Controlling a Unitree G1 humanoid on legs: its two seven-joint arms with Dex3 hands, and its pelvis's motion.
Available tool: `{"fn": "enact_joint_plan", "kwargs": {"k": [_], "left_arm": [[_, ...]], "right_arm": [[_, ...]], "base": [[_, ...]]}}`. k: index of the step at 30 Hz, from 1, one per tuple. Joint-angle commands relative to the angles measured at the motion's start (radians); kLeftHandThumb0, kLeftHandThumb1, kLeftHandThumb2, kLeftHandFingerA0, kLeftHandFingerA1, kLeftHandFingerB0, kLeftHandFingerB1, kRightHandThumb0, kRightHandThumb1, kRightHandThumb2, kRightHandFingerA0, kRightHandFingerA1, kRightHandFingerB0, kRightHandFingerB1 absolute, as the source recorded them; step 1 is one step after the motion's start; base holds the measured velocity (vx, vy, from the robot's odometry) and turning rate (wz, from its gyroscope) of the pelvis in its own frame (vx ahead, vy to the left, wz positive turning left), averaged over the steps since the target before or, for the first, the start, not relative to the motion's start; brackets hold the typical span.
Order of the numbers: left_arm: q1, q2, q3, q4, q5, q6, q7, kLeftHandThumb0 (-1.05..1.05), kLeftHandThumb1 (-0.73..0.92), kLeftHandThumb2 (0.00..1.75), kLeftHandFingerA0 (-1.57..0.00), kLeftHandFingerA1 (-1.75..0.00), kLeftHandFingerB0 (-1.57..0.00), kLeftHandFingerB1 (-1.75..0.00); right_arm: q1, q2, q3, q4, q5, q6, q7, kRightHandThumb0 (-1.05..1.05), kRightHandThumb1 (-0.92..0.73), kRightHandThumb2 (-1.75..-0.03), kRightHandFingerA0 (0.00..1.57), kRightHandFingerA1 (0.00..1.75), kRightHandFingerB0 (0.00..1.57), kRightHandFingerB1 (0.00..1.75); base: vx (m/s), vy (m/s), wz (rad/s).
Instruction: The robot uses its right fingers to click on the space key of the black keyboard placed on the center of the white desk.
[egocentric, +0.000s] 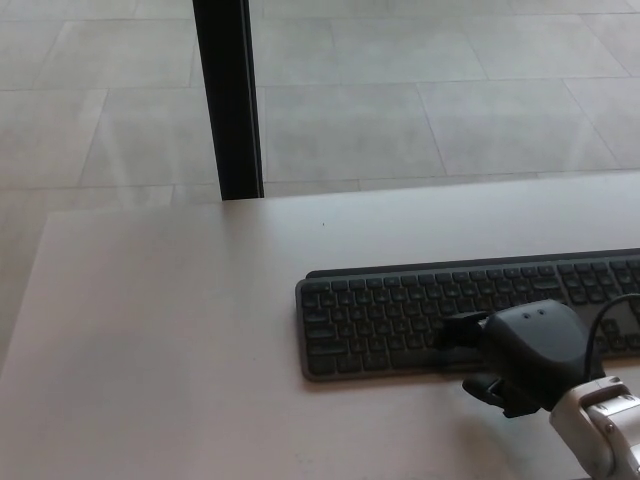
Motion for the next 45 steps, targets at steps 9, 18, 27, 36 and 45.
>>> {"fn": "enact_joint_plan", "kwargs": {"k": [9,18,27,36,45], "left_arm": [[-0.006,0.02,-0.001,0.003,-0.021,-0.03,0.01,-0.45,0.53,0.56,-0.87,-0.84,-0.79,-0.59],[-0.014,0.022,-0.003,0.0,-0.023,-0.023,0.011,-0.45,0.53,0.56,-0.86,-0.83,-0.77,-0.59],[-0.026,0.022,0.003,0.005,-0.029,-0.021,0.014,-0.46,0.52,0.56,-0.84,-0.78,-0.79,-0.59],[-0.029,0.028,-0.013,0.005,-0.021,-0.016,0.011,-0.47,0.55,0.56,-0.83,-0.79,-0.75,-0.6],[-0.031,0.028,-0.025,0.006,-0.009,-0.028,0.014,-0.5,0.57,0.57,-0.88,-0.82,-0.75,-0.59]], "right_arm": [[-0.032,-0.009,0.008,0.047,-0.06,0.032,0.065,-0.38,-0.58,-0.57,0.81,1.52,0.68,0.47],[-0.031,-0.022,0.028,0.056,-0.09,0.005,0.06,-0.38,-0.6,-0.58,0.81,1.55,0.68,0.47],[-0.009,-0.022,0.081,0.064,-0.127,0.007,0.103,-0.36,-0.66,-0.59,0.78,1.54,0.66,0.42],[0.009,-0.019,0.104,0.069,-0.124,-0.005,0.105,-0.32,-0.63,-0.63,0.74,1.59,0.67,0.45],[0.008,-0.014,0.105,0.068,-0.115,0.025,0.147,-0.33,-0.63,-0.64,0.73,1.58,0.63,0.45]], "base": [[0.0,0.0,0.0],[0.0,0.0,0.0],[0.0,0.0,0.0],[0.0,0.0,0.0],[0.0,0.0,0.0]]}}
